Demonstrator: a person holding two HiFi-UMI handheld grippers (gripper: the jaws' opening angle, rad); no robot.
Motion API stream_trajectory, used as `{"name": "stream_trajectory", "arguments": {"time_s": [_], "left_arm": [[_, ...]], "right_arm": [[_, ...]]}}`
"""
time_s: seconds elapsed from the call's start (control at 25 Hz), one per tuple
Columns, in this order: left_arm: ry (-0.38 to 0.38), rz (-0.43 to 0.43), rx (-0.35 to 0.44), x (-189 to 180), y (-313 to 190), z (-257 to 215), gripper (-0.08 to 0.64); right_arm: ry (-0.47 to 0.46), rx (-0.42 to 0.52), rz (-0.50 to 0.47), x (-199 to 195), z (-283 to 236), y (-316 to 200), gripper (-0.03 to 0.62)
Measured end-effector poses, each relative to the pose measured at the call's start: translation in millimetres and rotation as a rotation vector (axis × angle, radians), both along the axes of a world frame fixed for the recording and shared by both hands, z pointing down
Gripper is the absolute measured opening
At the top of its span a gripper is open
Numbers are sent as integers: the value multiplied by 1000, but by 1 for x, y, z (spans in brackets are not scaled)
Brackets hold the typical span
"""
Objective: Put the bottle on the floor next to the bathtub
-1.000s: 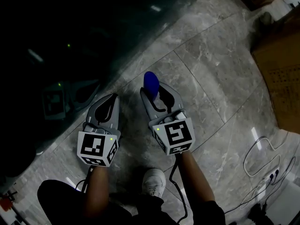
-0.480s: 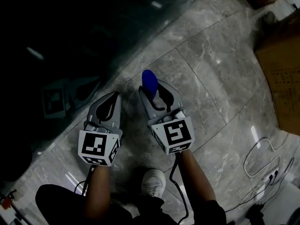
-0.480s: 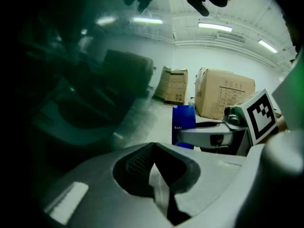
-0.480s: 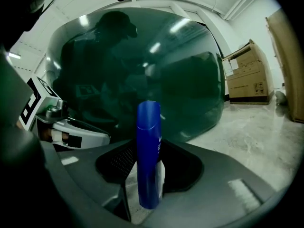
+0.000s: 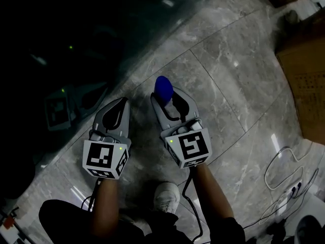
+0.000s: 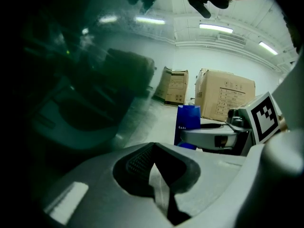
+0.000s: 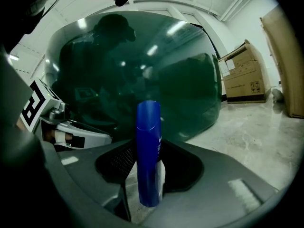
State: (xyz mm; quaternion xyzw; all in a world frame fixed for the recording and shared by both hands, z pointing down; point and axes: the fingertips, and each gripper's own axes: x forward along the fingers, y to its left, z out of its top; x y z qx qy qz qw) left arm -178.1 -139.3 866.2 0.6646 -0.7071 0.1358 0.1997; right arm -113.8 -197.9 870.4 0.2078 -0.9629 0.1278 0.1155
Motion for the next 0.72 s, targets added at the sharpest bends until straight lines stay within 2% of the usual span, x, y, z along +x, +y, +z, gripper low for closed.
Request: {"name": "stream_trajectory", "arguments": {"time_s": [0.56,0.72], "left_arm": [[7,9,7,7,2,-4,0],[9,12,11,10,3,-6,0]], "right_arm": [[16,8,22,12,-1,7,186],[-3,8,22,11,-6,9,187]]}}
